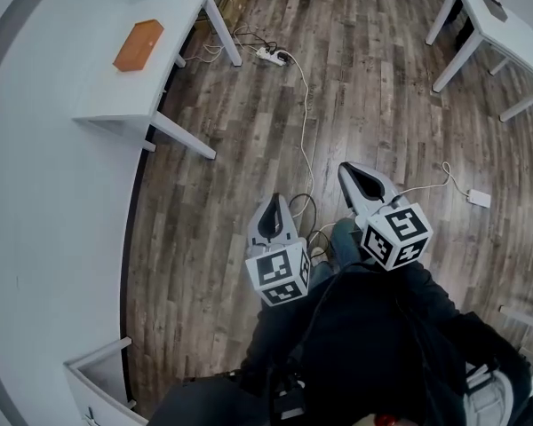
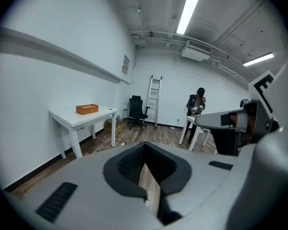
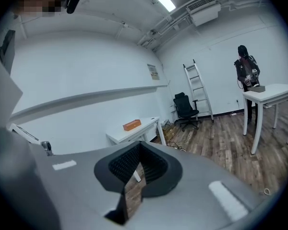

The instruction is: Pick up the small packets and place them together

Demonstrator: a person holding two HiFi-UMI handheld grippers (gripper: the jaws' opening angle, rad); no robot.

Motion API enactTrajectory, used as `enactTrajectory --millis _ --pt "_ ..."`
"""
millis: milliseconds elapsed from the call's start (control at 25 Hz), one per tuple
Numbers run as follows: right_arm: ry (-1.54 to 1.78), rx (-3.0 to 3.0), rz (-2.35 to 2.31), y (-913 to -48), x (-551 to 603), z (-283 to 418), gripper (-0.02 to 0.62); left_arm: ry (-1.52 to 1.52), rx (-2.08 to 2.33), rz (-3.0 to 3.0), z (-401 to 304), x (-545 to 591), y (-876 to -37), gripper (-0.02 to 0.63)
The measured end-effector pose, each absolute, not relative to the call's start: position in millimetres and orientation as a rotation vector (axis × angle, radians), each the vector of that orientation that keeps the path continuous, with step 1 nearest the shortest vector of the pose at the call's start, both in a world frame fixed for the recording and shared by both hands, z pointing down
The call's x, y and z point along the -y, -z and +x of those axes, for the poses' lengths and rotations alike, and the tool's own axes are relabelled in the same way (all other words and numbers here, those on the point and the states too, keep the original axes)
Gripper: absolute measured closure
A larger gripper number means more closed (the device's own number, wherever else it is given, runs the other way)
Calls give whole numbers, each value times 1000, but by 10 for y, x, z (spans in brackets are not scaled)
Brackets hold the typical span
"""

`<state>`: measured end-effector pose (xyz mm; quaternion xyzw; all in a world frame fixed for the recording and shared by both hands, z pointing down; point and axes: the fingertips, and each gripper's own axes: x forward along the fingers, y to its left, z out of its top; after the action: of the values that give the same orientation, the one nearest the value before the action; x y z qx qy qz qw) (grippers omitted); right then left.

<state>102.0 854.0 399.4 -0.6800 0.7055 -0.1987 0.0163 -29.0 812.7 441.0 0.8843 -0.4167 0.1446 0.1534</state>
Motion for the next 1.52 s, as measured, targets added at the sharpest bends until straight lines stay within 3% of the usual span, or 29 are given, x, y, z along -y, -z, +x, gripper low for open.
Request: enactTrajectory --millis 440,960,1520 --pt "621 -2229 -2144 -4217 -7800 1255 595 -416 1211 2499 -77 -7432 -4594 609" --pt "578 -2259 -2136 -4003 -6228 2505 594 -394 1248 2539 1122 -5766 -4243 609" --pt "602 -2173 -2171 -4113 -5668 3431 594 -442 1135 2595 2097 -5118 -4279 609"
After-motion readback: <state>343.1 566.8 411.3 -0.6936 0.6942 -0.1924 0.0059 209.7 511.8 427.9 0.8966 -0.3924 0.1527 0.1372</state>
